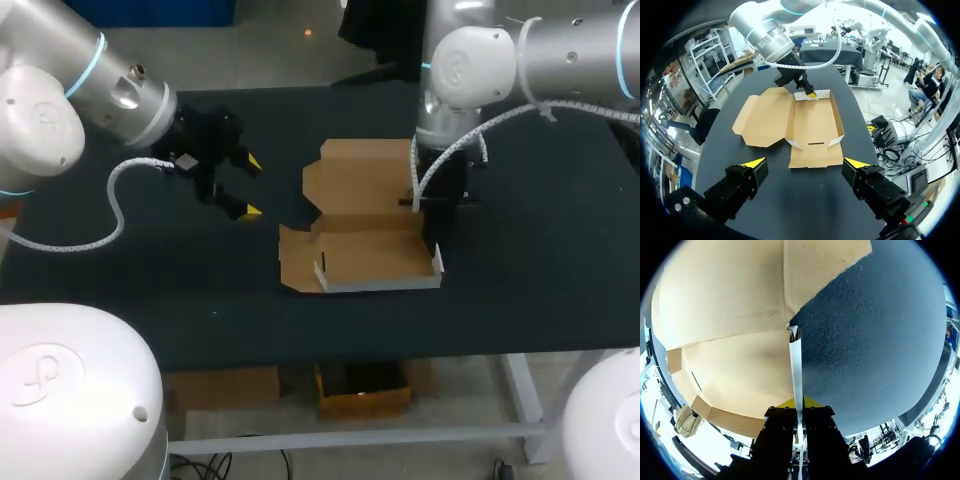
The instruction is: Assemble the packaging by folding the flat box into shape, placing the metal phone stand inside, and closing the box properly
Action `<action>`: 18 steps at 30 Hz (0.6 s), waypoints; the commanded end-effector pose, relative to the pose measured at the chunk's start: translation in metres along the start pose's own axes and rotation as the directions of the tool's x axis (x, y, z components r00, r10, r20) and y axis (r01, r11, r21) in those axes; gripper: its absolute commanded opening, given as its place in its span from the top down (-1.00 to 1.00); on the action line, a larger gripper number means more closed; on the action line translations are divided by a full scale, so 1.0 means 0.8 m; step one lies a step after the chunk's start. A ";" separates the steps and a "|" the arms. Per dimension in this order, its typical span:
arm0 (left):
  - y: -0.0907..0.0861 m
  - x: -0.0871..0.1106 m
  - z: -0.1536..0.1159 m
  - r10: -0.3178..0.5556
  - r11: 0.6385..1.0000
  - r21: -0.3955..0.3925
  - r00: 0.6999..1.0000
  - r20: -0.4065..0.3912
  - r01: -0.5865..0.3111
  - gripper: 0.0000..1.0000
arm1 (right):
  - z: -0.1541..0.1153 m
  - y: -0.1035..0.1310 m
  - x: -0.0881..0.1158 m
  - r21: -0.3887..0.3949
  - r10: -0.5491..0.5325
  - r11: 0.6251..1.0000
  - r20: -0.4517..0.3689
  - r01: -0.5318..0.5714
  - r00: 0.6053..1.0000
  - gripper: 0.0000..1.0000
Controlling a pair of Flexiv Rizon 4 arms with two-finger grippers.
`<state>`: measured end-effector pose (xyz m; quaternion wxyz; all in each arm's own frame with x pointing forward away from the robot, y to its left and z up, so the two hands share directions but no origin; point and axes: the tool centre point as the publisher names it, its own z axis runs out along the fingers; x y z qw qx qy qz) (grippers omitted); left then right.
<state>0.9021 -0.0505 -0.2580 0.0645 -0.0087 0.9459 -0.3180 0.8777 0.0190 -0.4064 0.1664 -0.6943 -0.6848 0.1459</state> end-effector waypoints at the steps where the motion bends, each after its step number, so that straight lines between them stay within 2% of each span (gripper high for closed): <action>1: -0.001 -0.001 0.000 -0.001 1.000 -0.004 1.000 -0.002 0.001 -1.00 | 0.004 -0.007 -0.001 -0.045 0.010 0.999 0.004 -0.009 1.000 1.00; 9: -0.001 -0.001 0.000 -0.001 1.000 -0.004 1.000 -0.002 0.001 -1.00 | 0.004 -0.006 -0.001 -0.091 0.024 0.996 0.003 -0.024 1.000 0.99; 18: -0.001 -0.001 0.000 -0.001 1.000 -0.004 1.000 -0.002 0.001 -1.00 | 0.009 -0.001 -0.002 -0.124 0.033 0.992 -0.005 -0.034 0.999 0.89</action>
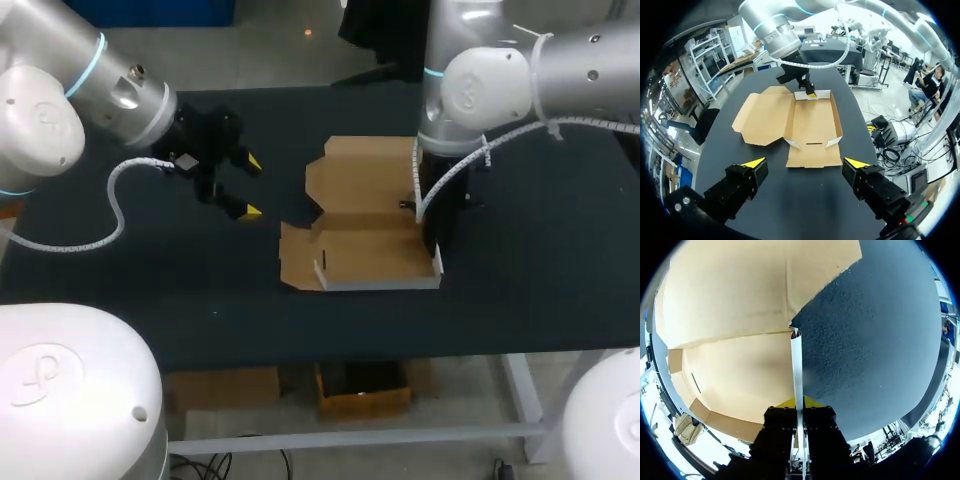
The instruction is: Assemble the packaging by folding the flat box into shape, placing the metal phone stand inside, and closing the box properly
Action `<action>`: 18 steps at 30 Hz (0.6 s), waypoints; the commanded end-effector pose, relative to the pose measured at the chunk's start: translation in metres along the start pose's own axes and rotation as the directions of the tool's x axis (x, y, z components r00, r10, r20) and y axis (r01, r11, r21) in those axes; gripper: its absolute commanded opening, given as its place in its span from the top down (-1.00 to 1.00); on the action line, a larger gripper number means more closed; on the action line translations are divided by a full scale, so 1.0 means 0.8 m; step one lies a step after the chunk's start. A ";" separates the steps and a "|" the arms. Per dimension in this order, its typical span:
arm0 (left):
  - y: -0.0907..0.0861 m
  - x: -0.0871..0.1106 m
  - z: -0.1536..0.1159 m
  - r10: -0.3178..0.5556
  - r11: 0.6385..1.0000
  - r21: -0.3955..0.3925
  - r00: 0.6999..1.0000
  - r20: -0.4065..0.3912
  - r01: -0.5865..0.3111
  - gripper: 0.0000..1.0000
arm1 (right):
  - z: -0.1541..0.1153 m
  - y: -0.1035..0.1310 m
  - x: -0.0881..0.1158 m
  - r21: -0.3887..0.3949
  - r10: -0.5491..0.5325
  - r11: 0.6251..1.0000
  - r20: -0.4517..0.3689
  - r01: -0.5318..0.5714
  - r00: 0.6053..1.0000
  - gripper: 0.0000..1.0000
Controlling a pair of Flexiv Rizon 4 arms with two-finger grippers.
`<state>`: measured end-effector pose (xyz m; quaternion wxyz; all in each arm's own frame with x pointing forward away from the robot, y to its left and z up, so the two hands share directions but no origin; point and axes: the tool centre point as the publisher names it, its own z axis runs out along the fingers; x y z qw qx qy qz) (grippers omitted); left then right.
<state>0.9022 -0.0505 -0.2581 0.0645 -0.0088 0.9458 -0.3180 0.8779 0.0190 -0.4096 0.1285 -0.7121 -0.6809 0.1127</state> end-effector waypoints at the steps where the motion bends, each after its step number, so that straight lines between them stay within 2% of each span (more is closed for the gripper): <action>1: -0.001 -0.001 0.000 -0.001 1.000 -0.004 1.000 -0.003 0.001 -1.00 | 0.006 -0.003 -0.002 -0.029 0.004 1.000 -0.007 -0.004 1.000 0.88; 8: -0.001 -0.001 0.000 -0.001 1.000 -0.004 1.000 -0.003 0.001 -1.00 | 0.007 -0.001 -0.003 -0.072 0.017 0.997 -0.010 -0.018 1.000 0.91; 18: -0.001 -0.001 0.000 -0.001 1.000 -0.004 1.000 -0.003 0.001 -1.00 | 0.002 -0.003 -0.004 -0.179 0.036 0.983 -0.014 -0.038 0.999 0.91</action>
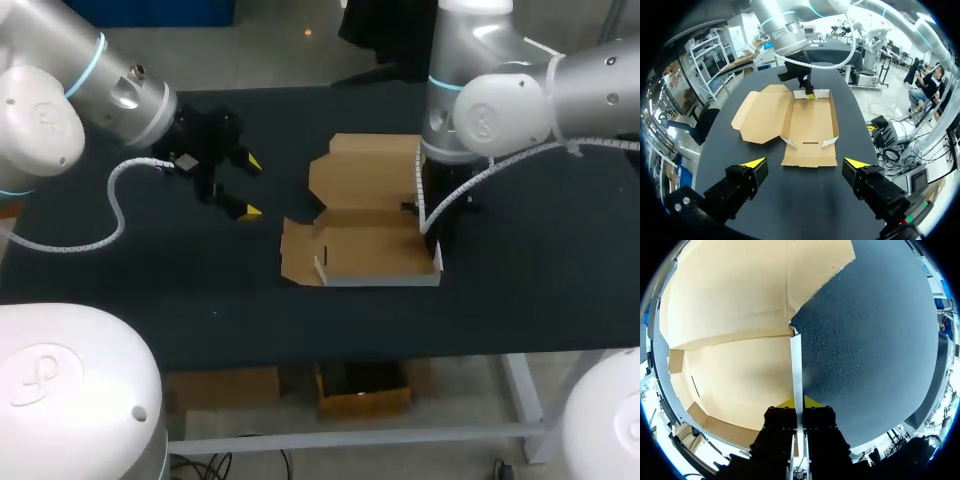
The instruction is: Assemble the packaging by folding the flat box into shape, placing the metal phone stand inside, and closing the box properly
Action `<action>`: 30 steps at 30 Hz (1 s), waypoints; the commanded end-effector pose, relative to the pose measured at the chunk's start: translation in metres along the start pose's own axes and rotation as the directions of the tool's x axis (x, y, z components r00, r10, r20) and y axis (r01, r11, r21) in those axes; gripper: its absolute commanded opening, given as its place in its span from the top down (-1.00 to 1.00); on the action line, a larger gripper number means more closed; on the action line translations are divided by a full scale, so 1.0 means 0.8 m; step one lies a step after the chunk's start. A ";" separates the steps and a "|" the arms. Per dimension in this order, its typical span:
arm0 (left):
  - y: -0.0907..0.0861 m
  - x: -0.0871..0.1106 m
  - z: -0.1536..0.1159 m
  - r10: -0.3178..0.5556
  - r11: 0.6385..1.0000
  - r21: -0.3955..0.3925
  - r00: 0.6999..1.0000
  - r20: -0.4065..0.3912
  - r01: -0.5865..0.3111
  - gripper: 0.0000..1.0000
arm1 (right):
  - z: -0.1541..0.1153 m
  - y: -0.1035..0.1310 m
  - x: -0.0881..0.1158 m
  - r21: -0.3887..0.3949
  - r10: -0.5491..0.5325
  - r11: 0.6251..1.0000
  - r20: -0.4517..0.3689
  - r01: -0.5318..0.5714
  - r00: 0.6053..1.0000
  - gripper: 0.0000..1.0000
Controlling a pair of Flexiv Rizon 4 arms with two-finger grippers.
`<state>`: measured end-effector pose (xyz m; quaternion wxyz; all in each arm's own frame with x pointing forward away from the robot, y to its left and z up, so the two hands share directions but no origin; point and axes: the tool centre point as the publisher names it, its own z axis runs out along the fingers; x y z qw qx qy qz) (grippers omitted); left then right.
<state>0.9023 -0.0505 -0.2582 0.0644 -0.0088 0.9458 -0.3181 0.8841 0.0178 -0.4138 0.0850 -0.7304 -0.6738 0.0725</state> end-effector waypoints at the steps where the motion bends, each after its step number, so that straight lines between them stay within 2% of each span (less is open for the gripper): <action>1: -0.001 -0.001 0.000 -0.001 1.000 -0.005 1.000 -0.002 0.001 -1.00 | -0.002 -0.012 -0.004 -0.061 0.003 0.998 -0.007 -0.003 1.000 0.91; 7: -0.001 -0.001 0.000 -0.001 1.000 -0.005 1.000 -0.002 0.001 -1.00 | 0.001 -0.009 -0.005 -0.069 0.002 0.998 -0.010 -0.003 1.000 0.84; 22: -0.001 -0.001 0.000 -0.001 1.000 -0.005 1.000 -0.002 0.001 -1.00 | 0.005 -0.006 -0.003 -0.141 0.020 0.990 -0.001 -0.020 1.000 0.88; 30: -0.001 -0.001 0.000 -0.001 1.000 -0.005 1.000 -0.002 0.001 -1.00 | 0.005 -0.004 -0.002 -0.157 0.017 0.987 -0.002 -0.017 1.000 0.84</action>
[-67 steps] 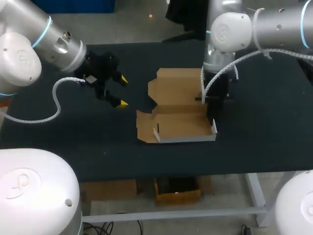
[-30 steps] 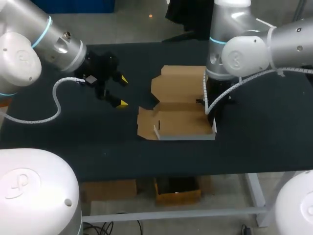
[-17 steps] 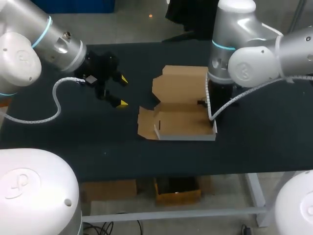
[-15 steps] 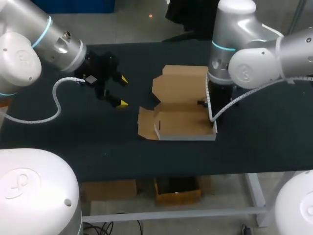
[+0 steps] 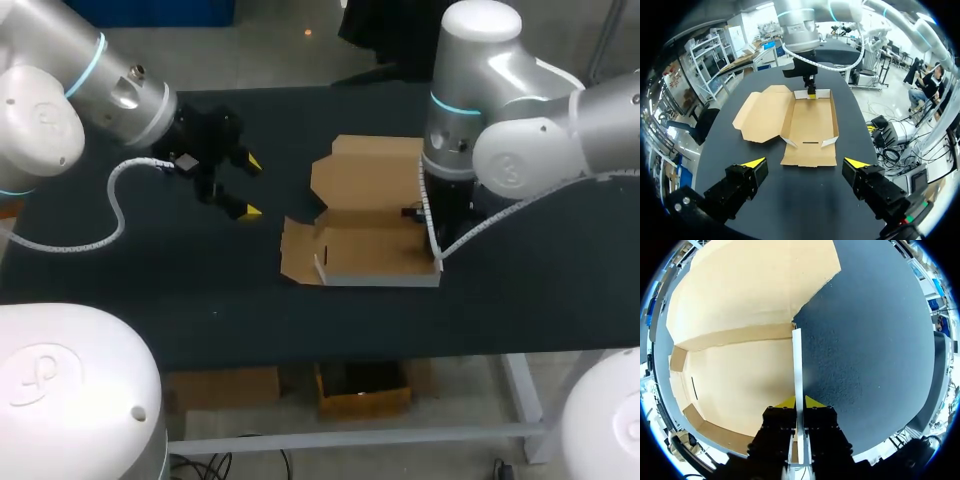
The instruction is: Assemble the packaging by folding the flat box into shape, placing the metal phone stand inside, and closing the box properly
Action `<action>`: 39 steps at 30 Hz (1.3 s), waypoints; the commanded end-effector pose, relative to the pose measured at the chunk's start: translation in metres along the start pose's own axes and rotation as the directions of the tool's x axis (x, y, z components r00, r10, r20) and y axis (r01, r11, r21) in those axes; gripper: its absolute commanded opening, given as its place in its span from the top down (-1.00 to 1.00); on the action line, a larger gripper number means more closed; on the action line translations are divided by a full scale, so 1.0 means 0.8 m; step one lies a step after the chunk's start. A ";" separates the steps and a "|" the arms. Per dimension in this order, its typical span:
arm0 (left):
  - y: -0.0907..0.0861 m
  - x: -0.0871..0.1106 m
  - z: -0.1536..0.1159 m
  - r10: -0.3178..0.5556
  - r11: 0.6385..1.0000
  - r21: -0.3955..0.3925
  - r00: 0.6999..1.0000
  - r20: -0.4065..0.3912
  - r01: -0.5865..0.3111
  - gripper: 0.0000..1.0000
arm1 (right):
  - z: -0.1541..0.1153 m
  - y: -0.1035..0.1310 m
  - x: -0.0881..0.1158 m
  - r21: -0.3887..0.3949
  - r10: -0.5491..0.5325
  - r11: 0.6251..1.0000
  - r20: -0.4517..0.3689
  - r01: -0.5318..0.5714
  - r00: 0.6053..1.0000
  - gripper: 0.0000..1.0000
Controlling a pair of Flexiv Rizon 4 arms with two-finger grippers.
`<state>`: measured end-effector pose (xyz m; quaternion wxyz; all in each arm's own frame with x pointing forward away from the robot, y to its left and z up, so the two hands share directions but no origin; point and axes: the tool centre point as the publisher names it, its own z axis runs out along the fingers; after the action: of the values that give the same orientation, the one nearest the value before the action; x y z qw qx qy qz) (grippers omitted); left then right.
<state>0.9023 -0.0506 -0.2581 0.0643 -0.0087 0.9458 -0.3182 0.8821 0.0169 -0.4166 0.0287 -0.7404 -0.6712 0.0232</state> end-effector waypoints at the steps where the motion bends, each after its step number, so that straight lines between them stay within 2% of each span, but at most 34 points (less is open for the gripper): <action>1: -0.001 -0.001 0.000 -0.001 1.000 -0.005 1.000 -0.002 0.001 -1.00 | 0.001 -0.003 -0.001 -0.008 0.001 1.000 -0.004 -0.001 1.000 0.83; 5: -0.001 -0.001 0.000 -0.001 1.000 -0.005 1.000 -0.002 0.001 -1.00 | 0.001 -0.003 -0.001 -0.007 0.002 1.000 -0.005 -0.002 1.000 0.86; 9: -0.001 -0.001 0.000 -0.001 1.000 -0.005 1.000 -0.002 0.001 -1.00 | 0.001 -0.003 -0.001 -0.006 -0.002 1.000 -0.007 0.002 1.000 1.00; 20: -0.001 -0.001 0.000 -0.001 1.000 -0.005 1.000 -0.002 0.001 -1.00 | -0.001 0.002 0.000 -0.010 -0.071 0.997 -0.003 0.071 0.997 1.00; 27: -0.001 -0.001 0.000 -0.001 1.000 -0.005 1.000 -0.002 0.001 -1.00 | -0.002 0.009 -0.002 0.012 -0.093 0.996 0.056 0.092 0.994 1.00; 32: -0.001 -0.001 0.000 -0.001 1.000 -0.005 1.000 -0.002 0.001 -1.00 | 0.000 0.014 -0.003 0.039 -0.052 0.998 0.133 0.047 0.990 1.00; 39: -0.001 -0.001 0.000 -0.001 1.000 -0.005 1.000 -0.002 0.001 -1.00 | 0.002 0.016 0.001 0.039 -0.019 0.999 0.230 0.010 0.973 1.00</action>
<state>0.9024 -0.0505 -0.2581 0.0641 -0.0087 0.9458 -0.3181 0.8890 0.0077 -0.4168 -0.0215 -0.7298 -0.6779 0.0861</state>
